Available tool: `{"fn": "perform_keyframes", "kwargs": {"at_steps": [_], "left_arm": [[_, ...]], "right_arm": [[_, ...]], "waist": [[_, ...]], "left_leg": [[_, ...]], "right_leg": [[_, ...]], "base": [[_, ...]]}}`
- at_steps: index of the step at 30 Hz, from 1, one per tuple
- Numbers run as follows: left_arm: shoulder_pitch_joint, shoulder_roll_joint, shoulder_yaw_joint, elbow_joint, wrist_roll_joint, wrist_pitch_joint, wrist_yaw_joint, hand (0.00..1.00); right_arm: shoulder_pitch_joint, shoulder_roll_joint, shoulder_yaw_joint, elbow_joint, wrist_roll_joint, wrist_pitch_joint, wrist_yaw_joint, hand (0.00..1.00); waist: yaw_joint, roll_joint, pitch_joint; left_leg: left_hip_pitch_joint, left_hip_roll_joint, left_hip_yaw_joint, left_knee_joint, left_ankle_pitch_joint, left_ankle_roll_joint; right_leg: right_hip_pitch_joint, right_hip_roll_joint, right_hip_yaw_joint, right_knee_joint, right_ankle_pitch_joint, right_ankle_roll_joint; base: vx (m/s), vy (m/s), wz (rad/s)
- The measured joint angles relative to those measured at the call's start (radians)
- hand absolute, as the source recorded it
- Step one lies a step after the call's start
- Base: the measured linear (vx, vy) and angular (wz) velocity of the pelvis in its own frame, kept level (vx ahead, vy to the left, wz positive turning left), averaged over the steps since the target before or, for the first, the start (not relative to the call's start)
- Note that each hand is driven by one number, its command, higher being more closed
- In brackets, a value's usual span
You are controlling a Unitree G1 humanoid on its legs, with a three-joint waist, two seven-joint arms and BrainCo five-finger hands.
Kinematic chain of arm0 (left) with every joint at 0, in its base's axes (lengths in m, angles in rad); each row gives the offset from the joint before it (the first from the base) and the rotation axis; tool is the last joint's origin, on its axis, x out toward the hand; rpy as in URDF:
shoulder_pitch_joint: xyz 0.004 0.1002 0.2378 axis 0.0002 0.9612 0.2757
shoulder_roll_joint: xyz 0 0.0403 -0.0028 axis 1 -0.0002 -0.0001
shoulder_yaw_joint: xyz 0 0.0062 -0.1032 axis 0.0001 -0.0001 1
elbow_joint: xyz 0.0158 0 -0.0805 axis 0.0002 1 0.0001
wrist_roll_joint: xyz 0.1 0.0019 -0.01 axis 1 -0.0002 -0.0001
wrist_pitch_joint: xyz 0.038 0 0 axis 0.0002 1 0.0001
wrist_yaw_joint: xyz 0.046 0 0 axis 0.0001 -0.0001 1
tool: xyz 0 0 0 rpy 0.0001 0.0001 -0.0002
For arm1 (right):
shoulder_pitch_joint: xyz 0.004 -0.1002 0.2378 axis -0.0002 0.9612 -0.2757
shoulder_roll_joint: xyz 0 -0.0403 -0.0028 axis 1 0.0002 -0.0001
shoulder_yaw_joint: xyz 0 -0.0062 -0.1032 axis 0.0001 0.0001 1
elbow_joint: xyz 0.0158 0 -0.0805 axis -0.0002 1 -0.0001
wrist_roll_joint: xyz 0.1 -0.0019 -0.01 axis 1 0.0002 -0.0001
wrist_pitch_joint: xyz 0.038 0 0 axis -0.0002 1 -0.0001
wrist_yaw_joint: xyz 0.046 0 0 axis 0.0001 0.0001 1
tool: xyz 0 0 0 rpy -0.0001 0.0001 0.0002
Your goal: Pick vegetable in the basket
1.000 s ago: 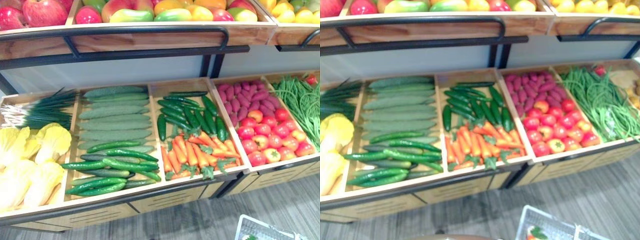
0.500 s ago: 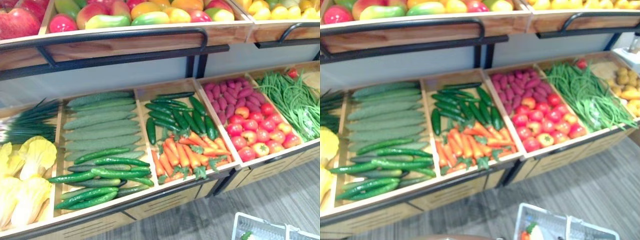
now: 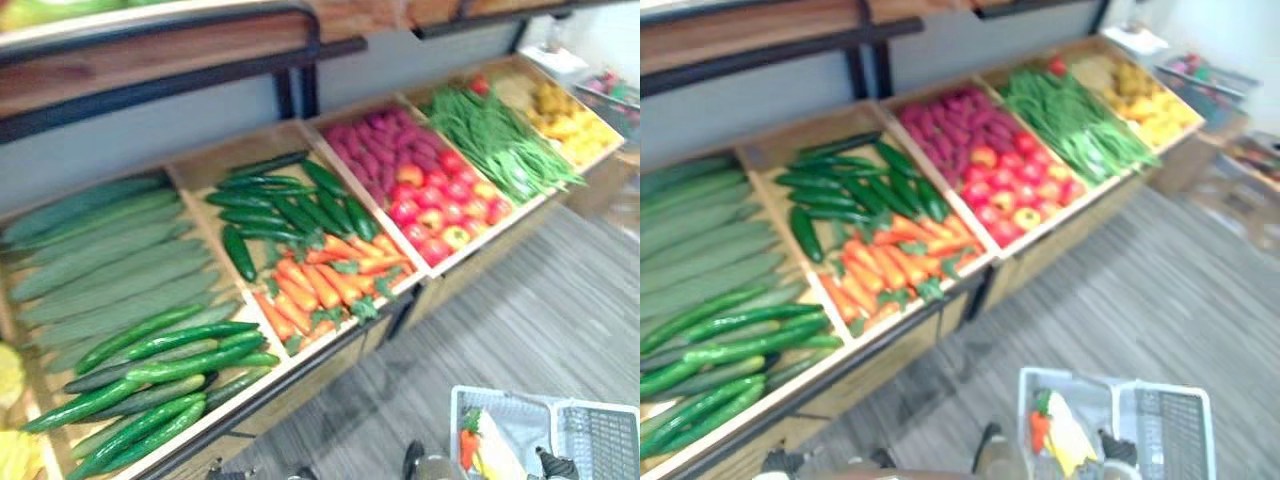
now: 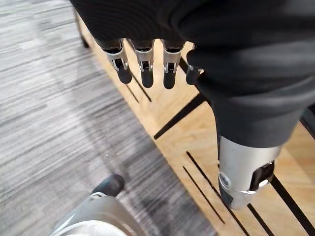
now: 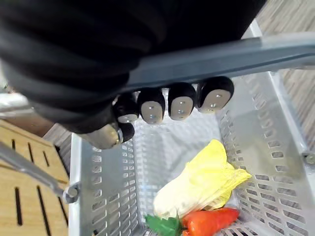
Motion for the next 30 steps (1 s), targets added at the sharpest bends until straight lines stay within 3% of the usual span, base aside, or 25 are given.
{"fn": "perform_keyframes", "kwargs": {"at_steps": [2, 4, 6, 7, 8, 9, 10, 12, 14, 15, 16, 17, 18, 19, 20, 21, 22, 24, 25, 26, 27, 28, 29, 30], "left_arm": [[0.03, 0.019, -0.001, 0.0, 0.001, 0.001, -0.018, 0.0], [0.04, 0.018, 0.0, 0.001, 0.002, 0.007, -0.024, 0.0], [0.037, 0.027, 0.001, 0.001, 0.004, 0.008, -0.033, 0.0], [0.034, 0.031, 0.005, 0.0, 0.005, 0.008, -0.036, 0.0], [0.037, 0.003, 0.01, 0.015, 0.012, 0.007, -0.04, 0.0], [0.037, -0.023, 0.009, 0.034, 0.015, 0.007, -0.043, 0.0], [0.048, -0.044, 0.01, 0.036, 0.02, 0.006, -0.049, 0.0], [0.033, -0.04, 0.012, 0.067, 0.035, 0.007, -0.052, 0.0], [0.031, -0.04, 0.013, 0.081, 0.037, 0.009, -0.05, 0.0], [0.032, -0.027, 0.009, 0.078, 0.038, 0.008, -0.049, 0.0], [0.029, -0.024, 0.009, 0.075, 0.039, 0.006, -0.046, 0.0], [0.014, -0.033, 0.009, 0.075, 0.04, 0.006, -0.046, 0.0], [0.002, -0.034, 0.007, 0.063, 0.047, 0.004, -0.043, 0.0], [0.004, -0.033, -0.003, 0.058, 0.047, 0.004, -0.032, 0.0], [0.012, -0.036, -0.013, 0.057, 0.048, 0.007, -0.026, 0.0], [0.029, -0.042, -0.026, 0.055, 0.047, 0.008, -0.018, 0.0], [0.033, -0.033, -0.035, 0.052, 0.048, 0.01, -0.007, 0.0], [0.049, -0.022, -0.028, 0.028, 0.048, 0.006, 0.009, 0.0], [0.073, -0.019, -0.032, 0.027, 0.048, 0.006, 0.008, 0.0], [0.082, -0.02, -0.047, 0.036, 0.048, 0.001, 0.009, 0.0], [0.072, -0.057, -0.073, 0.036, 0.055, -0.002, 0.011, 0.0], [0.069, -0.074, -0.078, 0.03, 0.065, -0.007, 0.012, 0.0], [0.071, -0.076, -0.091, 0.038, 0.081, -0.013, 0.012, 0.0], [0.08, -0.087, -0.099, 0.042, 0.081, -0.015, 0.014, 0.0]], "right_arm": [[-0.016, -0.005, 0.032, 0.029, -0.024, 0.004, 0.003, 1.0], [-0.034, -0.005, 0.04, 0.042, -0.029, 0.006, 0.005, 1.0], [-0.045, -0.009, 0.064, 0.044, -0.032, 0.022, 0.01, 1.0], [-0.051, -0.014, 0.068, 0.049, -0.032, 0.028, 0.014, 1.0], [-0.055, -0.034, 0.067, 0.047, -0.032, 0.034, 0.021, 1.0], [-0.055, -0.055, 0.064, 0.048, -0.032, 0.041, 0.021, 1.0], [-0.064, -0.075, 0.07, 0.055, -0.031, 0.044, 0.023, 1.0], [-0.076, -0.086, 0.12, 0.088, -0.032, 0.045, 0.027, 1.0], [-0.088, -0.081, 0.187, 0.081, -0.033, 0.044, 0.028, 1.0], [-0.087, -0.073, 0.222, 0.076, -0.056, 0.045, 0.028, 1.0], [-0.087, -0.065, 0.238, 0.075, -0.069, 0.048, 0.027, 1.0], [-0.088, -0.064, 0.244, 0.071, -0.068, 0.05, 0.025, 1.0], [-0.089, -0.073, 0.244, 0.066, -0.066, 0.052, 0.022, 1.0], [-0.088, -0.081, 0.247, 0.058, -0.067, 0.052, 0.022, 1.0], [-0.085, -0.082, 0.254, 0.046, -0.067, 0.052, 0.023, 1.0], [-0.076, -0.071, 0.268, 0.026, -0.073, 0.05, 0.024, 1.0], [-0.058, -0.046, 0.296, -0.002, -0.08, 0.038, 0.028, 1.0], [-0.064, -0.031, 0.339, -0.04, -0.08, 0.004, 0.032, 1.0], [-0.072, -0.033, 0.365, -0.065, -0.078, -0.008, 0.03, 1.0], [-0.088, -0.033, 0.387, -0.098, -0.075, -0.022, 0.027, 1.0], [-0.103, -0.05, 0.403, -0.116, -0.074, -0.03, 0.025, 1.0], [-0.108, -0.066, 0.404, -0.117, -0.074, -0.031, 0.025, 1.0], [-0.12, -0.084, 0.402, -0.12, -0.067, -0.035, 0.026, 1.0], [-0.114, -0.089, 0.397, -0.117, -0.065, -0.038, 0.026, 1.0]], "waist": [[0.002, -0.022, -0.009], [0.005, -0.03, -0.014], [0.027, -0.048, -0.026], [0.029, -0.042, -0.024], [0.031, -0.013, -0.041], [0.029, 0.012, -0.055], [0.025, 0.025, -0.076], [0.027, 0.009, -0.084], [0.028, 0.014, -0.087], [0.027, 0.006, -0.088], [0.026, -0.016, -0.077], [0.022, -0.017, -0.075], [0.019, -0.009, -0.071], [0.023, 0.008, -0.063], [0.023, 0.024, -0.059], [0.024, 0.034, -0.057], [0.023, 0.024, -0.045], [0.033, -0.004, -0.041], [0.038, 0.002, -0.028], [0.064, -0.011, -0.008], [0.077, -0.002, -0.004], [0.08, 0.015, 0.004], [0.081, 0.063, 0.016], [0.086, 0.099, 0.016]], "left_leg": [[0.013, 0.009, 0.094, 0.004, 0.002, 0.001], [0.014, 0.026, 0.164, 0.028, 0.001, 0.002], [0.011, 0.062, 0.27, 0.072, -0.007, 0.007], [0.005, 0.09, 0.303, 0.098, -0.009, 0.006], [-0.021, 0.096, 0.322, 0.082, -0.007, 0.005], [-0.022, 0.071, 0.315, 0.015, 0.016, 0.018], [-0.006, 0.055, 0.358, -0.033, 0.078, 0.015], [0.001, 0.062, 0.441, -0.011, 0.091, -0.006], [0.017, 0.121, 0.531, 0.063, 0.094, -0.011], [0.032, 0.2, 0.565, 0.193, 0.09, -0.005], [0.012, 0.282, 0.57, 0.371, 0.044, -0.037], [-0.016, 0.274, 0.551, 0.388, 0.002, -0.06], [-0.081, 0.224, 0.513, 0.36, -0.041, -0.045], [-0.115, 0.173, 0.501, 0.282, -0.025, -0.001], [-0.116, 0.152, 0.508, 0.228, 0.014, 0.043], [-0.081, 0.138, 0.535, 0.173, 0.007, 0.095], [-0.053, 0.146, 0.529, 0.203, 0.02, 0.098], [-0.052, 0.198, 0.373, 0.326, 0.024, 0.092], [-0.073, 0.221, 0.212, 0.42, 0.034, 0.11], [-0.136, 0.221, 0.013, 0.543, 0.043, 0.091], [-0.174, 0.093, -0.19, 0.42, -0.056, -0.053], [-0.181, 0.039, -0.268, 0.328, -0.061, -0.066], [-0.175, -0.028, -0.375, 0.15, 0.024, -0.058], [-0.172, -0.037, -0.405, 0.079, 0.08, -0.075]], "right_leg": [[0.056, -0.041, -0.024, 0.138, -0.009, 0.007], [0.099, -0.069, -0.024, 0.171, 0.005, 0.027], [0.151, -0.106, -0.03, 0.123, 0.068, 0.038], [0.152, -0.08, -0.046, 0.067, 0.042, 0.056], [0.145, -0.048, -0.083, 0.003, 0.04, 0.054], [0.149, -0.031, -0.083, -0.058, 0.028, 0.055], [0.126, -0.049, -0.115, -0.068, -0.028, 0.069], [0.122, -0.042, -0.175, -0.14, -0.079, 0.103], [0.109, 0.002, -0.19, -0.192, -0.085, 0.099], [0.129, 0.021, -0.179, -0.225, -0.099, 0.075], [0.158, 0.044, -0.141, -0.262, -0.115, 0.05], [0.166, 0.034, -0.135, -0.272, -0.118, 0.045], [0.169, 0.028, -0.133, -0.277, -0.118, 0.045], [0.182, 0.035, -0.135, -0.275, -0.119, 0.046], [0.19, 0.045, -0.135, -0.27, -0.121, 0.052], [0.206, 0.056, -0.136, -0.257, -0.135, 0.073], [0.22, 0.034, -0.137, -0.245, -0.156, 0.101], [0.229, 0.047, -0.115, -0.291, -0.147, 0.096], [0.261, 0.064, -0.066, -0.333, -0.142, 0.088], [0.286, 0.054, 0.032, -0.381, -0.141, 0.088], [0.262, 0.013, 0.11, -0.398, -0.131, 0.102], [0.248, 0.009, 0.141, -0.403, -0.123, 0.113], [0.243, 0.024, 0.183, -0.425, -0.113, 0.13], [0.233, 0.053, 0.216, -0.434, -0.113, 0.138]], "base": [[-0.1, 0.051, -1.34], [-0.11, -0.097, -1.41], [-0.14, -0.221, -1.6], [-0.16, -0.276, -1.43], [-0.21, -0.252, -1.27], [-0.28, -0.203, -1.41], [-0.22, -0.234, -1.11], [-0.05, -0.294, -1.21], [0.1, -0.396, -1.29], [0.09, -0.404, -1.01], [0.03, -0.265, -0.59], [-0.05, -0.097, -0.23], [-0.06, 0.048, -0.03], [-0.04, 0.08, -0.13], [0.03, 0.11, -0.41], [0.1, 0.078, -0.36], [0.17, -0.043, -0.74], [0.15, -0.228, -1.12], [0.05, -0.191, -1.88], [0.04, -0.027, -2.34], [0.03, 0.135, -2.15], [0.07, 0.235, -1.79], [0.14, 0.229, -1.38], [0.22, 0.179, -1.08]]}}
